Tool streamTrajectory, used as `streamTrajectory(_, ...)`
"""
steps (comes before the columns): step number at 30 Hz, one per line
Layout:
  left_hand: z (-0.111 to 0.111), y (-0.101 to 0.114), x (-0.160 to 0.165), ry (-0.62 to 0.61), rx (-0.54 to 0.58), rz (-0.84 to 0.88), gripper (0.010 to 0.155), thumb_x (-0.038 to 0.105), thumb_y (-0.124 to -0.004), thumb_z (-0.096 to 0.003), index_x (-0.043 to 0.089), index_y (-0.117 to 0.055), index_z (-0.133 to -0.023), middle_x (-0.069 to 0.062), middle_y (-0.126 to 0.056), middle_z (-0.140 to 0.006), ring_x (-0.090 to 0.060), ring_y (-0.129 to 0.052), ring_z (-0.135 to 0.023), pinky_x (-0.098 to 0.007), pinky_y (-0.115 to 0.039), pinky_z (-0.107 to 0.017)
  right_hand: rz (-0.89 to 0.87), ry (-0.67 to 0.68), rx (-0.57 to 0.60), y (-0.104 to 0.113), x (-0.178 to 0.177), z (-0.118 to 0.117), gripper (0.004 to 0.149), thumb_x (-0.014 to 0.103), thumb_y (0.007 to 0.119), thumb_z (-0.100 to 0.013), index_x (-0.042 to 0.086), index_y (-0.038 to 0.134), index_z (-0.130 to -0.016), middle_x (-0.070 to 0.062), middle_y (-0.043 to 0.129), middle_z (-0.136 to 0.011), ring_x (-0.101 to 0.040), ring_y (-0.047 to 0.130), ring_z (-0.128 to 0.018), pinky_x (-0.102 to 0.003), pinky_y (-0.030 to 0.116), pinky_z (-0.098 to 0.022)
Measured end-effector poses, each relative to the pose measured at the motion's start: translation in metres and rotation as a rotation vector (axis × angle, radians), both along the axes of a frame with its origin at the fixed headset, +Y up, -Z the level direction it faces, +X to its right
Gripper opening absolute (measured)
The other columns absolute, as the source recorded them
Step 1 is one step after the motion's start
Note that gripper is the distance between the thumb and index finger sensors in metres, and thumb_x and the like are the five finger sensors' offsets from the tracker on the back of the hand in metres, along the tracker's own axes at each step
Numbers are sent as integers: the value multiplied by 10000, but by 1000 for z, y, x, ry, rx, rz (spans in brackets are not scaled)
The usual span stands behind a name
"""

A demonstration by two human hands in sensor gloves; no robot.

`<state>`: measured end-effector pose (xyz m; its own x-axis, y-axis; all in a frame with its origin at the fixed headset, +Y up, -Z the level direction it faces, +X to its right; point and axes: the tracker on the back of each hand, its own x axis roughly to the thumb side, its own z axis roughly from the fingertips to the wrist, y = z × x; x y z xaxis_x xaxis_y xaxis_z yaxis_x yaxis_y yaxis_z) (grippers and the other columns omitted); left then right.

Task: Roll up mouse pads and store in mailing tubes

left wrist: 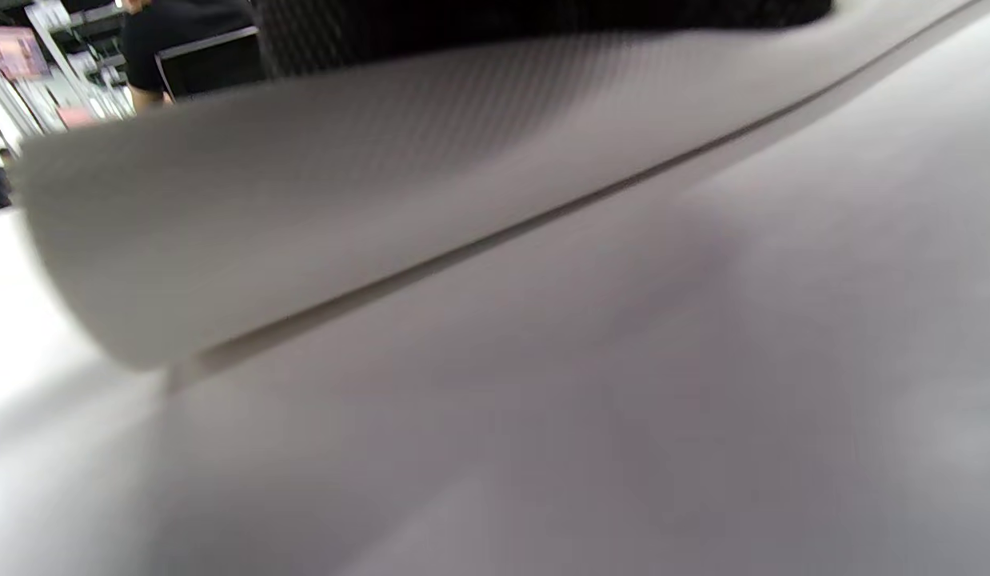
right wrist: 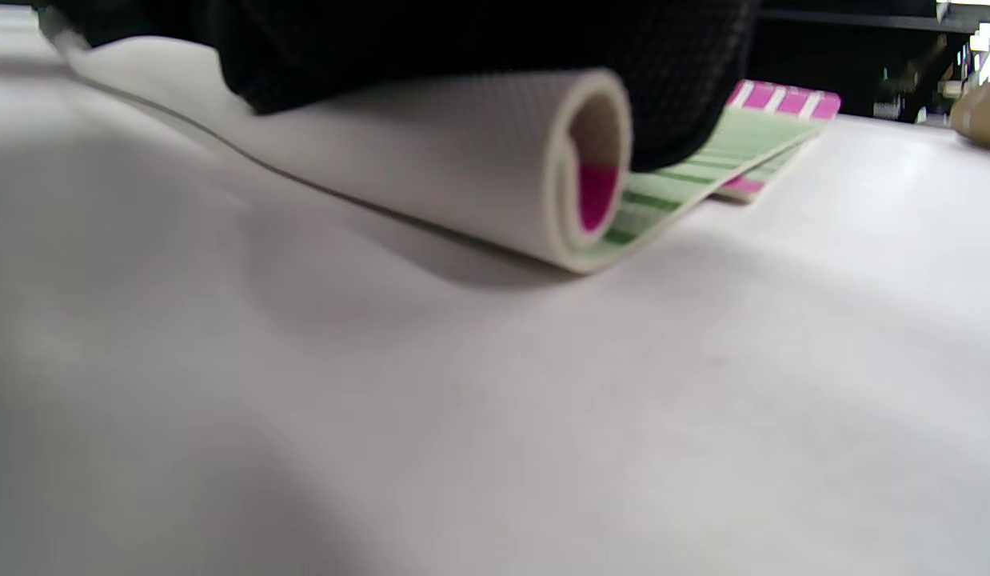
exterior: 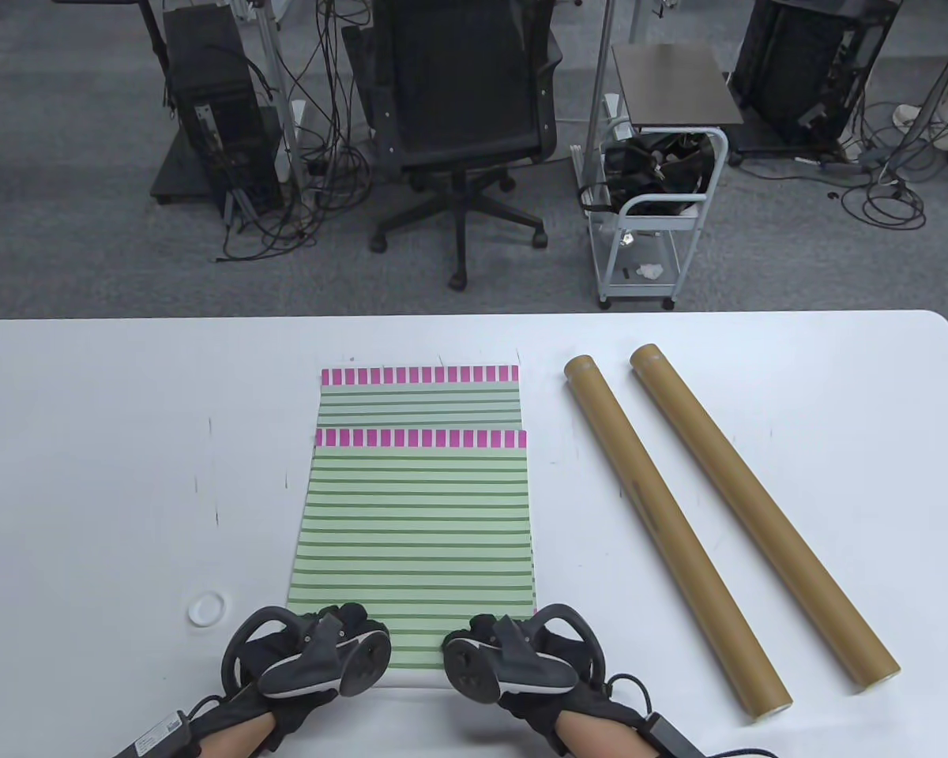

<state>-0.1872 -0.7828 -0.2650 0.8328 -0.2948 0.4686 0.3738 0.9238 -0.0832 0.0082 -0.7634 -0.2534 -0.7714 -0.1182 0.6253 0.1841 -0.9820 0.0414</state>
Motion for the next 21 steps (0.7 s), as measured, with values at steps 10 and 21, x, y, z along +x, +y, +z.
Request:
streamTrajectory(10,7,1,8,-2,51,-42,408,421,-671,-388,373,-683,-793,158,-880,-721,-40,-1000,-493,-108,-915,-334,29,90,-26,4,-14,15,620,439,739,-430,135,694,-968,-105,834,-816,-285,919,-633,-396,822,-500)
streamTrajectory(21,-7,13,-21,49,-232,303,599,596,-737,-336,350,-705,-881,90,-918,-773,-143,-988,-589,-191,-891,-405,-29,33,20,2,-15,6,528,399,843,-376,187,789,-857,-50,909,-719,-265,942,-586,-424,811,-496)
